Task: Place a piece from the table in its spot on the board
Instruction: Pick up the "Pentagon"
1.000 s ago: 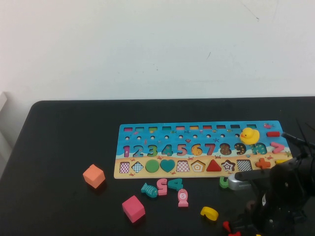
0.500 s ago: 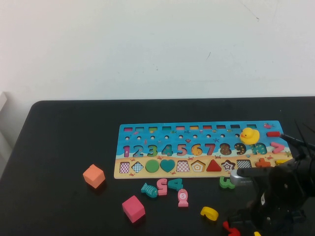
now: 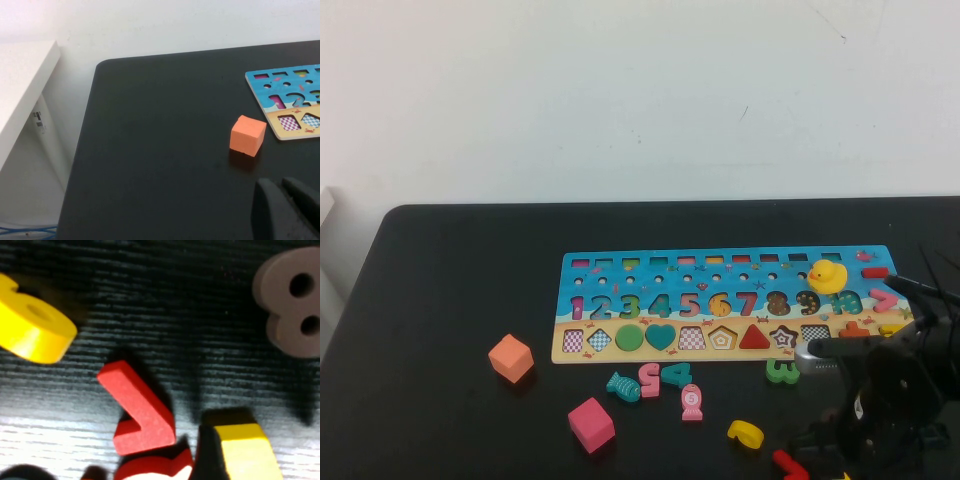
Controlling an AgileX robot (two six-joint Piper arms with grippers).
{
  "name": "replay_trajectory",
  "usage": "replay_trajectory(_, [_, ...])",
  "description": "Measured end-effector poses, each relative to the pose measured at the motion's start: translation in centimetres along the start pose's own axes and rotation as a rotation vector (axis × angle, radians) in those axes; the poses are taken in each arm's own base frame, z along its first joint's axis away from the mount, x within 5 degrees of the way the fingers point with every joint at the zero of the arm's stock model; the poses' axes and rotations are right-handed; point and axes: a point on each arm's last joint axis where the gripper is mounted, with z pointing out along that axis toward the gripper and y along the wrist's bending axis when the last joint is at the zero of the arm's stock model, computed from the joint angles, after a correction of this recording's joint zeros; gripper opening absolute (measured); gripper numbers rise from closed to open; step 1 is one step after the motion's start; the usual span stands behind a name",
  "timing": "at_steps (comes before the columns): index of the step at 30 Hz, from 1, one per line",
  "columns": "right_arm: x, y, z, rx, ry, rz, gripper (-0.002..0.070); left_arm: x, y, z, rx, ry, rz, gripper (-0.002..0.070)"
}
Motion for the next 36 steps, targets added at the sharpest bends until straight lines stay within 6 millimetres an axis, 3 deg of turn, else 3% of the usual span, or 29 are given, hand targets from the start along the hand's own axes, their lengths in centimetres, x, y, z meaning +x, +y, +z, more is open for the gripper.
replay_trajectory(20, [0.02,0.11,0.00,-0.012,0.003,0.062,0.0507,0.00,0.00,0.00,0.000,0.000,0.000,-0.0003])
replay_trajectory(36, [-0.04,0.15,0.00,-0.017,-0.004,0.067,0.0442,0.00,0.00,0.00,0.000,0.000,0.000,-0.0003])
